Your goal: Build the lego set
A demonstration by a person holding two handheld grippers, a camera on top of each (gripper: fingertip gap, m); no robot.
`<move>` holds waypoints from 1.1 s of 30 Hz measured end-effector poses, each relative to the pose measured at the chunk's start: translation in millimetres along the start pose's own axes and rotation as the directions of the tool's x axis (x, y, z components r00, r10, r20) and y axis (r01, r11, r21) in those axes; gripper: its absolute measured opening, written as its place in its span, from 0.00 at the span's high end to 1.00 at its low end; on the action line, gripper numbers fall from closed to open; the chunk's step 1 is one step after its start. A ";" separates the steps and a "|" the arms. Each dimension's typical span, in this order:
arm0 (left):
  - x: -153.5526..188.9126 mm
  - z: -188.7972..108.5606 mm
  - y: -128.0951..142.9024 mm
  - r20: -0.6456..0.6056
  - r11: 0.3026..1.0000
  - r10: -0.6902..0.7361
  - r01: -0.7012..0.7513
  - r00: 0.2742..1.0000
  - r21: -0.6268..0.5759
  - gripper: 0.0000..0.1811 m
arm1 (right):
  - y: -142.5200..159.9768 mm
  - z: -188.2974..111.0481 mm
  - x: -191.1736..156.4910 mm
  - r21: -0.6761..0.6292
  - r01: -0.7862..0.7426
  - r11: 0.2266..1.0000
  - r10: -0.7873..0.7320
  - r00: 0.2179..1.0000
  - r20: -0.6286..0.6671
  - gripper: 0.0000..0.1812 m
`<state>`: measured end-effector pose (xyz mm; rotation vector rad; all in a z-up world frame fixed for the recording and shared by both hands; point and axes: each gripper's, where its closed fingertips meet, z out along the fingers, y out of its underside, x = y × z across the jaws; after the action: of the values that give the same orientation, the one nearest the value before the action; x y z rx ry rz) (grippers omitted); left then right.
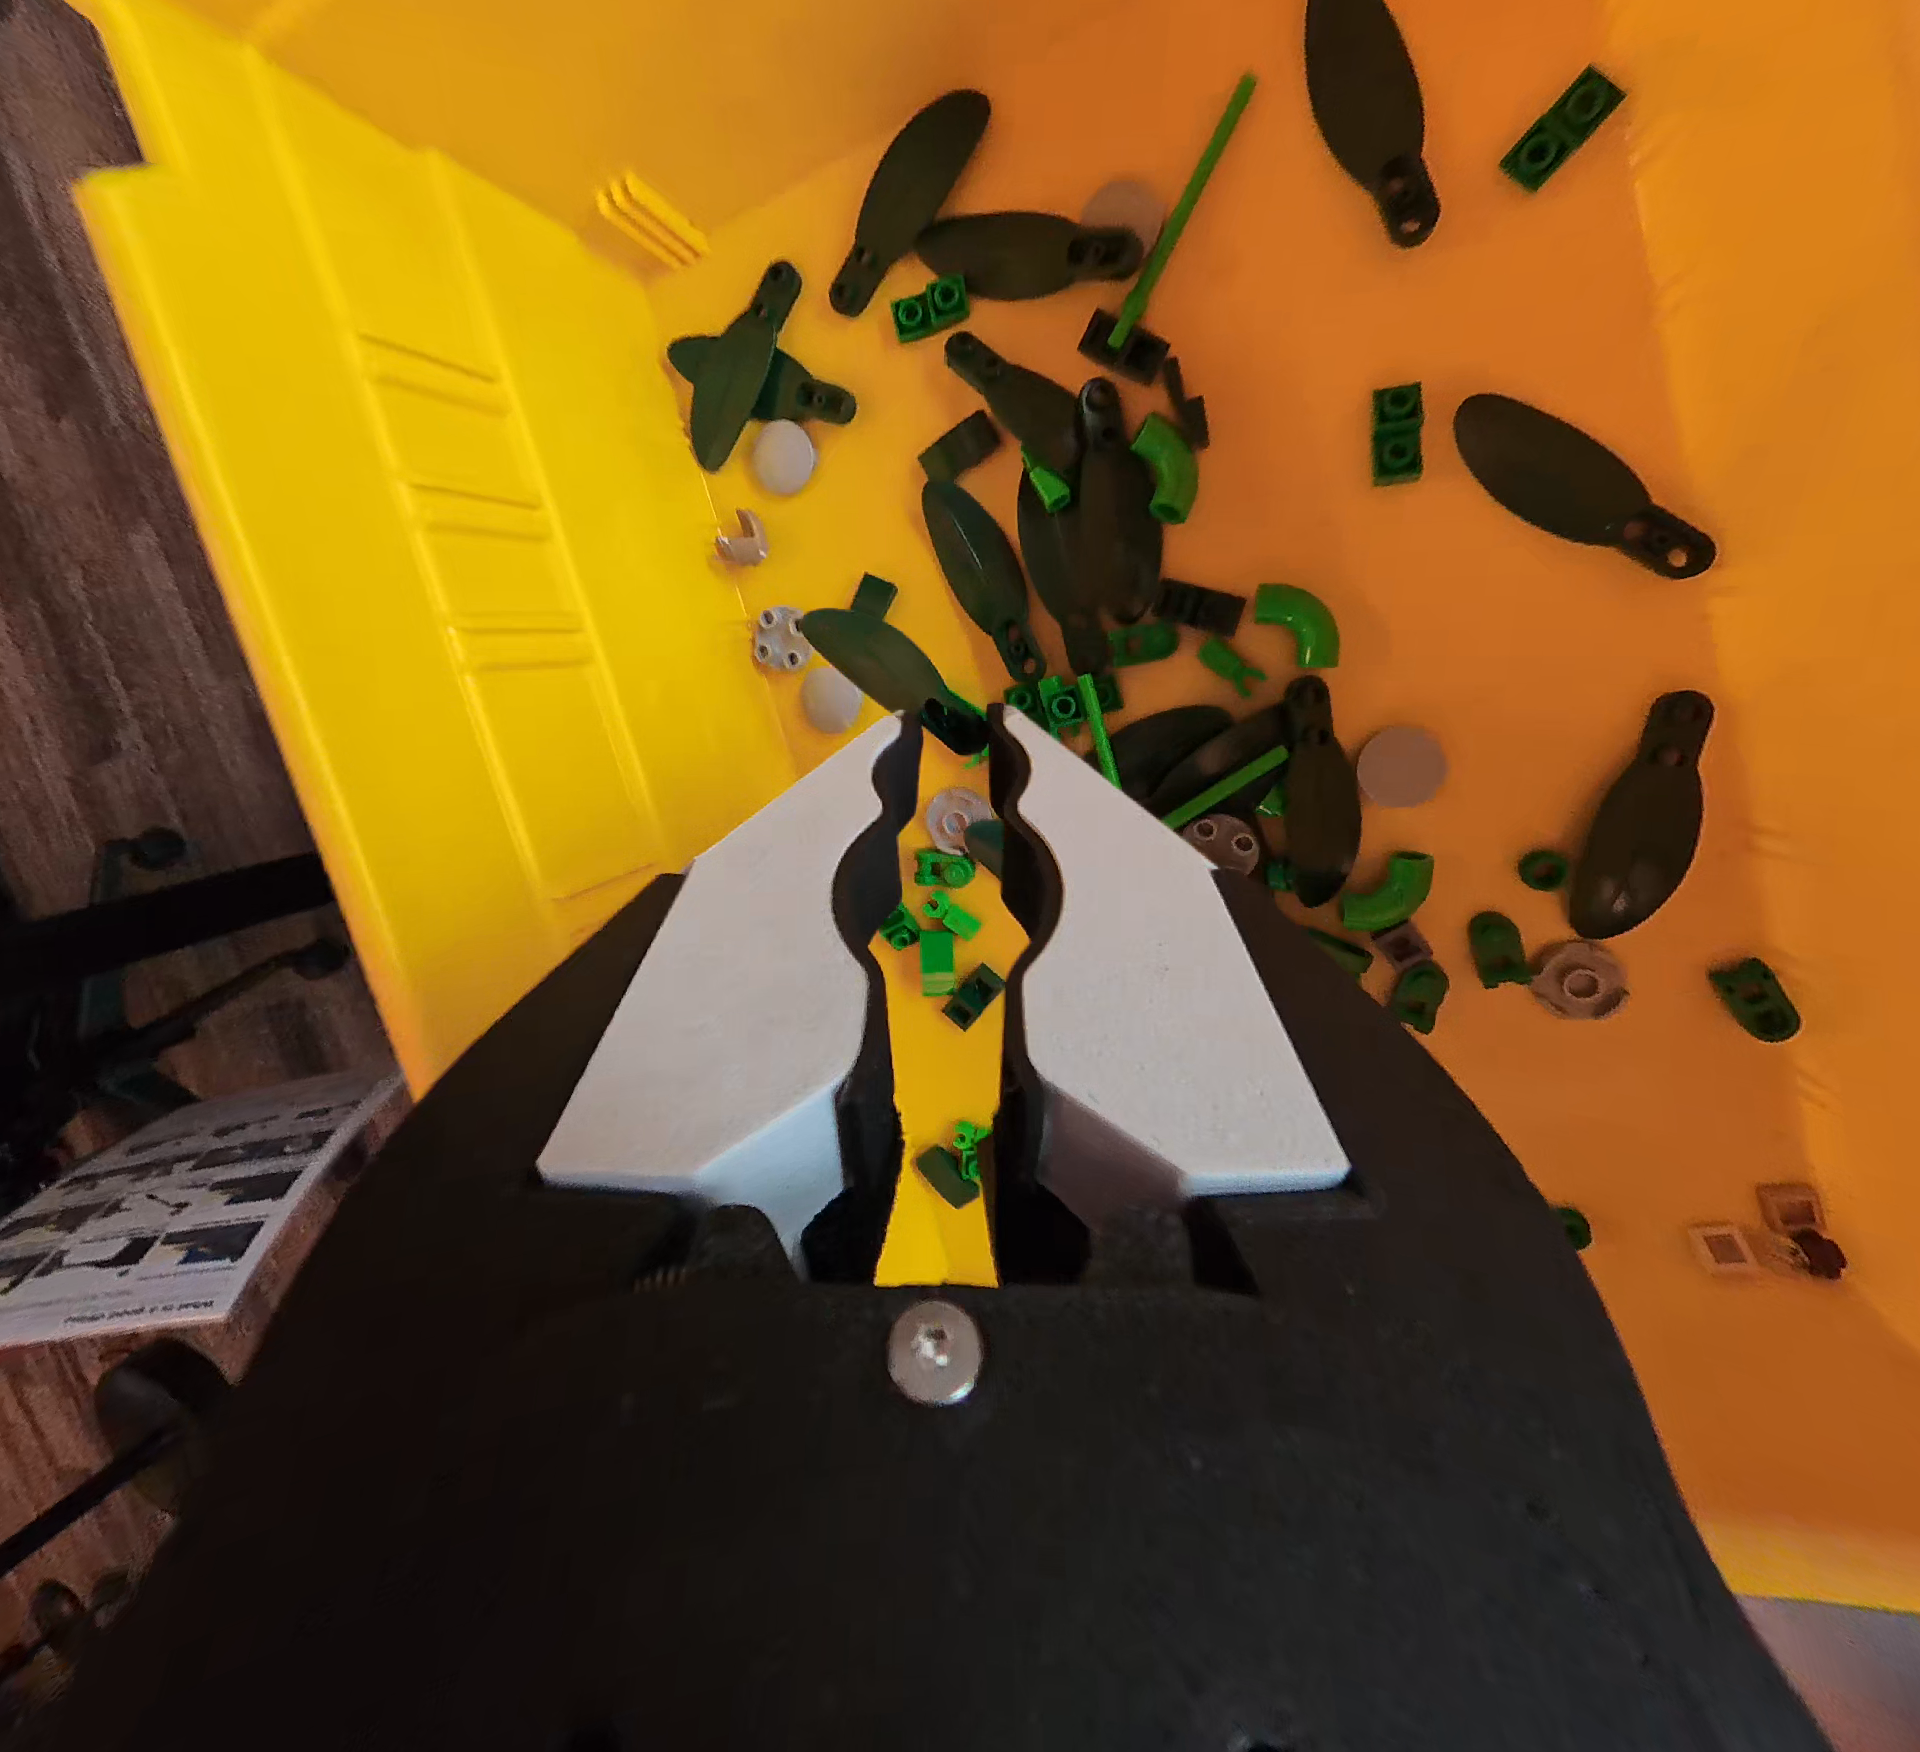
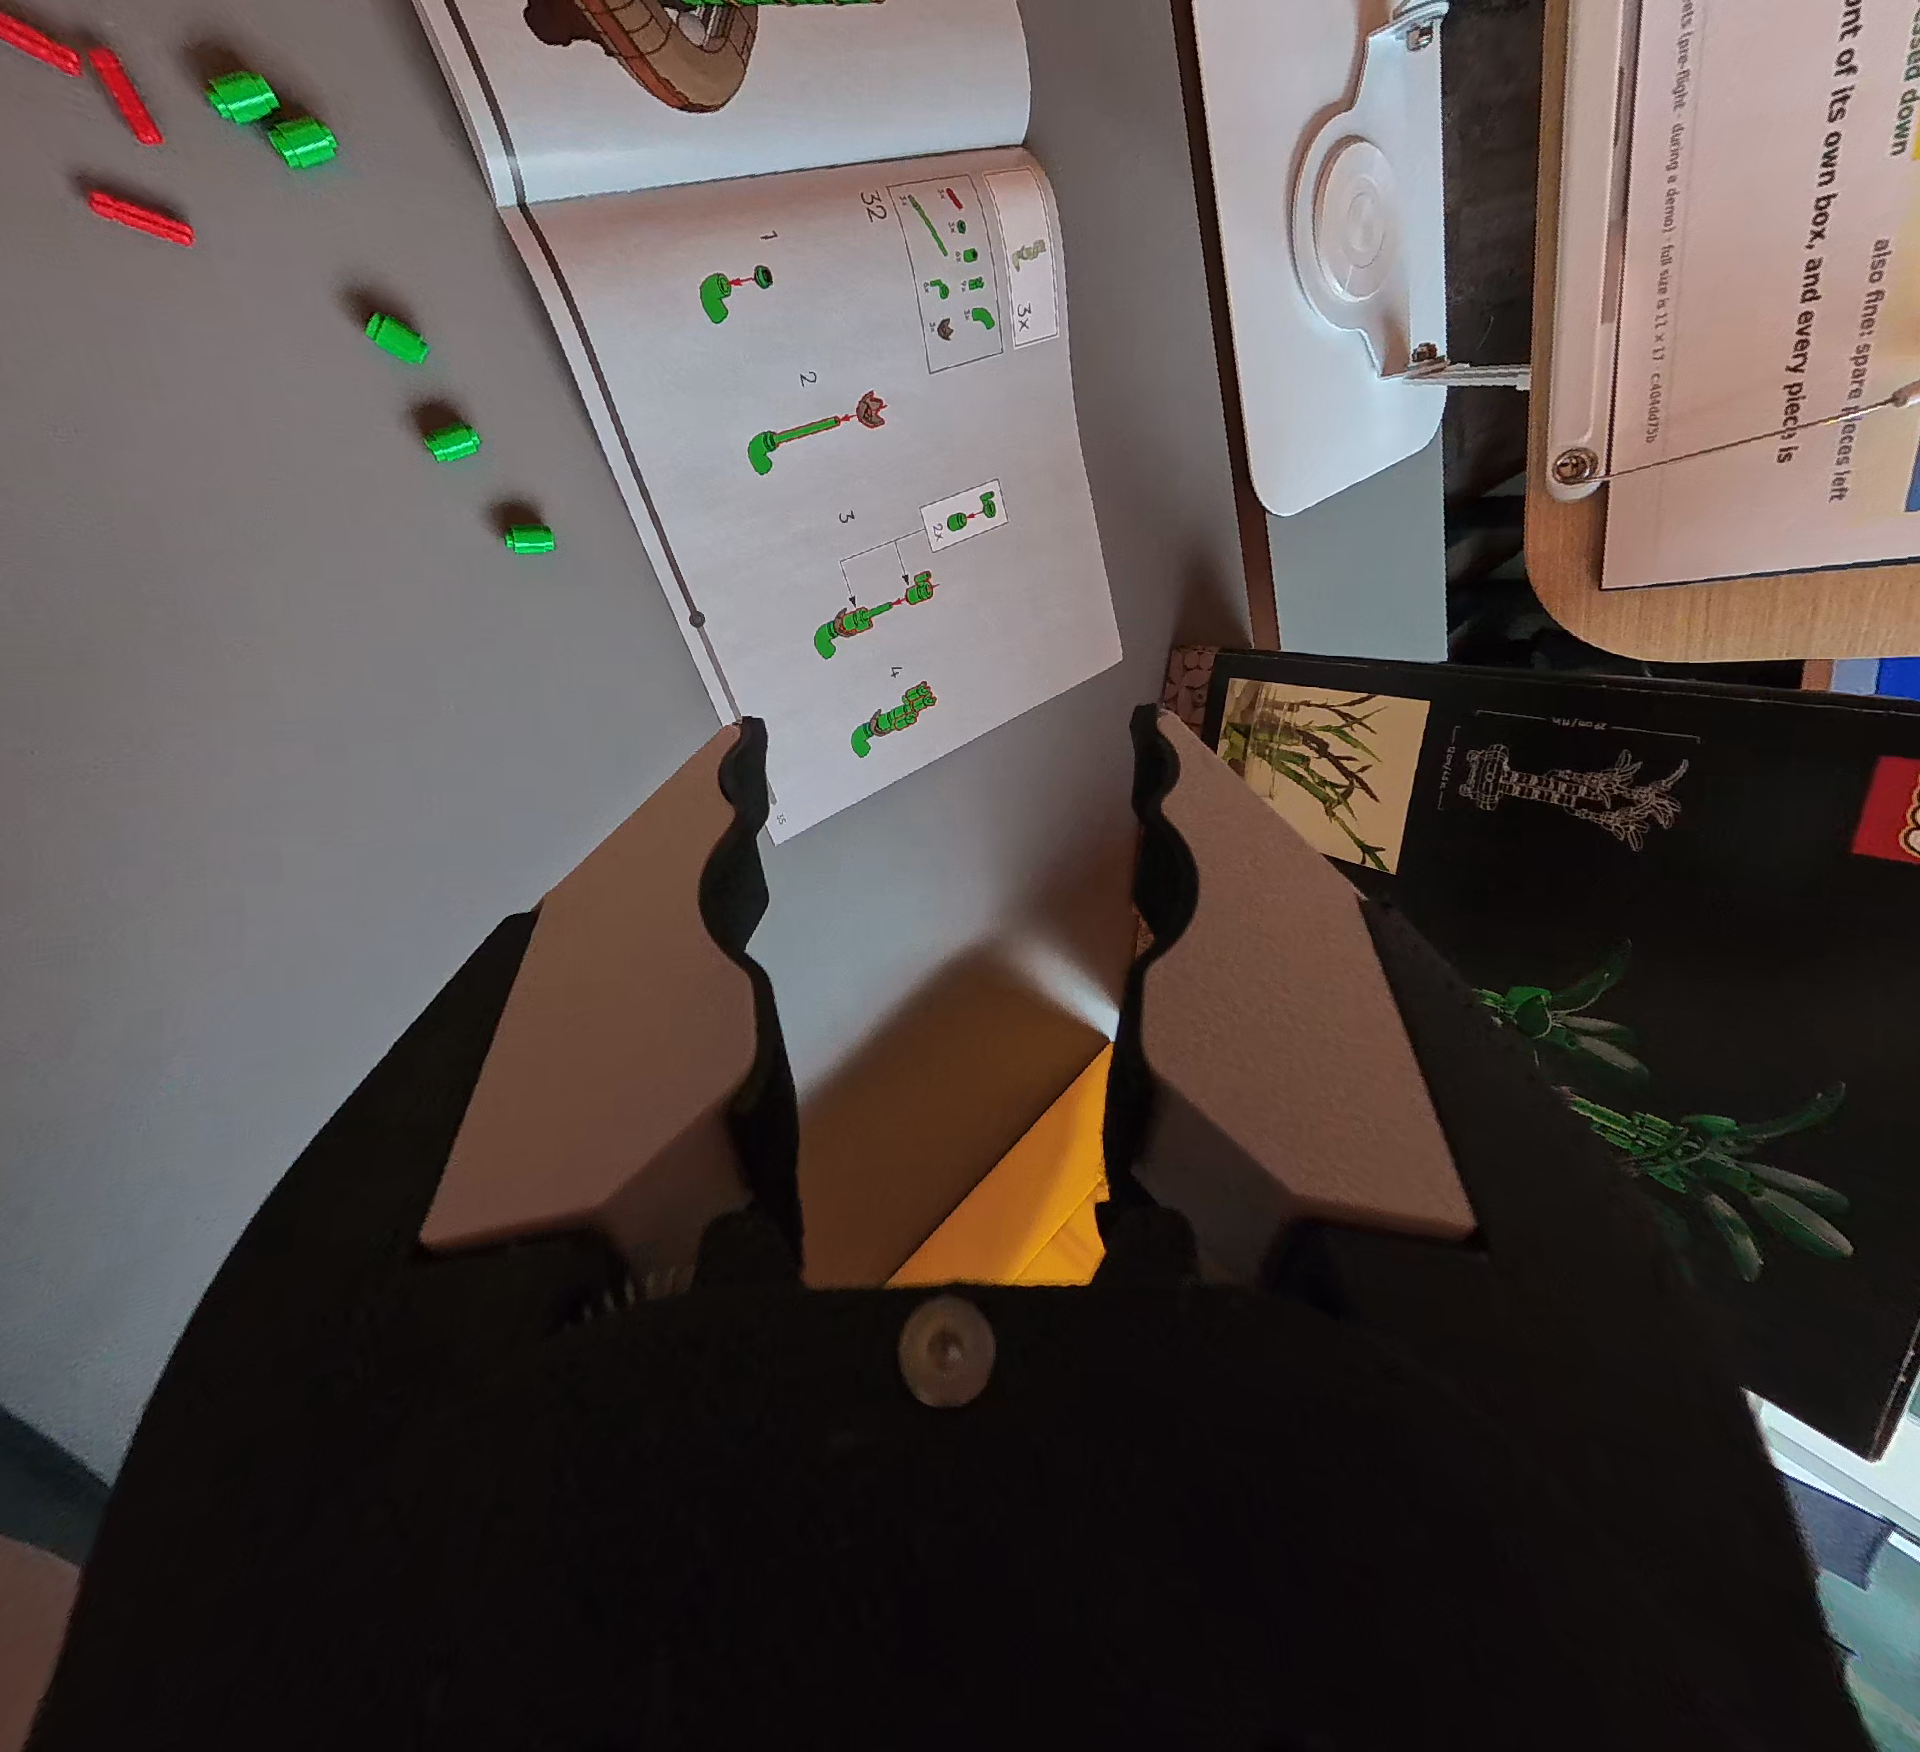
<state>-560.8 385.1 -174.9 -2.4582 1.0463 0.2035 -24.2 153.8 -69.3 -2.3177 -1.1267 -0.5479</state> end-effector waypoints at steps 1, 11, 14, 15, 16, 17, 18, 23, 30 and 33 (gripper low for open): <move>-0.7 2.2 3.8 -0.001 1.000 -0.009 0.009 1.000 -0.017 0.94 | 0.5 -0.1 0.1 -0.001 -0.001 1.000 0.001 1.000 0.000 0.61; 0.7 12.2 17.4 -0.046 0.995 -0.075 0.071 0.996 -0.072 0.94 | 1.8 2.3 -2.3 -0.014 0.004 1.000 -0.004 1.000 0.011 0.61; -2.0 10.2 11.2 -0.041 0.994 -0.101 0.099 0.994 -0.047 0.91 | 1.7 3.2 -3.4 -0.017 0.006 1.000 -0.006 1.000 0.015 0.61; -1.1 7.9 6.8 -0.053 0.993 -0.113 0.112 0.992 -0.027 0.89 | 1.7 3.3 -3.4 -0.017 0.007 1.000 -0.006 1.000 0.015 0.61; 0.1 4.5 0.9 -0.067 0.993 -0.119 0.119 0.991 0.000 0.87 | 1.8 3.4 -3.4 -0.018 0.007 1.000 -0.007 1.000 0.015 0.61; 2.2 0.0 -7.1 -0.081 0.992 -0.115 0.118 0.990 0.037 0.87 | 1.8 3.4 -3.6 -0.018 0.007 1.000 -0.007 1.000 0.016 0.61; 6.4 -5.0 -16.5 -0.100 0.991 -0.097 0.105 0.990 0.081 0.87 | 1.7 3.7 -3.7 -0.019 0.007 1.000 -0.007 1.000 0.017 0.61; 35.3 -10.2 -48.3 -0.133 0.978 0.074 -0.046 0.988 0.201 0.91 | 1.4 4.7 -4.8 -0.022 0.012 1.000 -0.011 1.000 0.019 0.61; 31.4 5.7 -57.5 -0.153 0.977 0.003 0.030 0.988 0.212 0.88 | 2.4 4.6 -4.3 -0.022 0.008 1.000 -0.007 1.000 0.020 0.61; 34.3 14.1 -47.7 -0.159 0.988 0.015 0.010 0.987 0.156 0.88 | 2.3 5.9 -5.3 -0.026 0.012 1.000 -0.011 1.000 0.024 0.61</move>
<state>-502.2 398.5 -181.0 -2.3615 1.0880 -0.0735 -24.7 152.9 -77.5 -2.3476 -1.1509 -0.5437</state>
